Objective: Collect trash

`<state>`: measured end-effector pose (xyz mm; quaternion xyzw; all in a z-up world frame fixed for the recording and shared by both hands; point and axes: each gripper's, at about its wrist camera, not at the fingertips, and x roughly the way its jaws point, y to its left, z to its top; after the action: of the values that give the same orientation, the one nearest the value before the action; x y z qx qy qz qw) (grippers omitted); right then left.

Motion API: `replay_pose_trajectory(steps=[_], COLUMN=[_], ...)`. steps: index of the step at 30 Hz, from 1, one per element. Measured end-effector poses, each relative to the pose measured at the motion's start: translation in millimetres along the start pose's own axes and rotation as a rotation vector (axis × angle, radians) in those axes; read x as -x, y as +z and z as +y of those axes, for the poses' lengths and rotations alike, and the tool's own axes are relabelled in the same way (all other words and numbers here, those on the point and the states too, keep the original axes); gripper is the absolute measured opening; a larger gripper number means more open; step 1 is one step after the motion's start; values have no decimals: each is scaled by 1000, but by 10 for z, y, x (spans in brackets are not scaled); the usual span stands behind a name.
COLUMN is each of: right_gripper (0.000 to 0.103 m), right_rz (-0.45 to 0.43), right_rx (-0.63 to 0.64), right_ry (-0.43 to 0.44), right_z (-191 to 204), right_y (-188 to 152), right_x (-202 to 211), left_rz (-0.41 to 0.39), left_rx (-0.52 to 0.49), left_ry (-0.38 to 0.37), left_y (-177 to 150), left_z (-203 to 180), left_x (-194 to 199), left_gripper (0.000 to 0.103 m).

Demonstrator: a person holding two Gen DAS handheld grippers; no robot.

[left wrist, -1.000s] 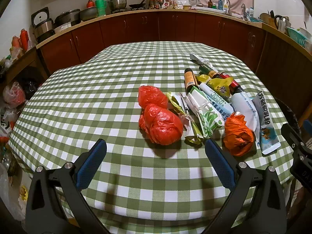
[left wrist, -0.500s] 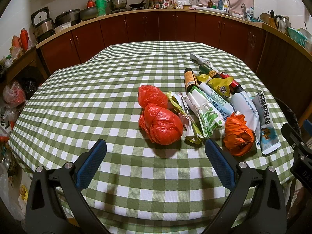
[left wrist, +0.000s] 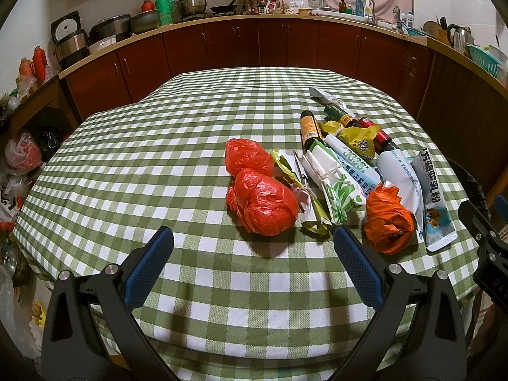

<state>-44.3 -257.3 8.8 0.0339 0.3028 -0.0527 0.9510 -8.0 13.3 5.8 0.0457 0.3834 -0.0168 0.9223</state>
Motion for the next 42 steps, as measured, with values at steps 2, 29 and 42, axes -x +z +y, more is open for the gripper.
replay_pose_trajectory(steps=[2, 29, 42], right_gripper=[94, 94, 94], right_rz=[1, 17, 41], right_rx=[0, -12, 13], right_ry=[0, -2, 12], right_z=[1, -70, 48], right_y=[-7, -31, -35], right_x=[-8, -125, -228], left_rz=[0, 18, 49], left_rx=[0, 19, -8], left_ry=[0, -11, -70], left_y=[0, 202, 129], left_z=[0, 4, 71], left_x=[0, -268, -425], left_gripper=[98, 82, 42])
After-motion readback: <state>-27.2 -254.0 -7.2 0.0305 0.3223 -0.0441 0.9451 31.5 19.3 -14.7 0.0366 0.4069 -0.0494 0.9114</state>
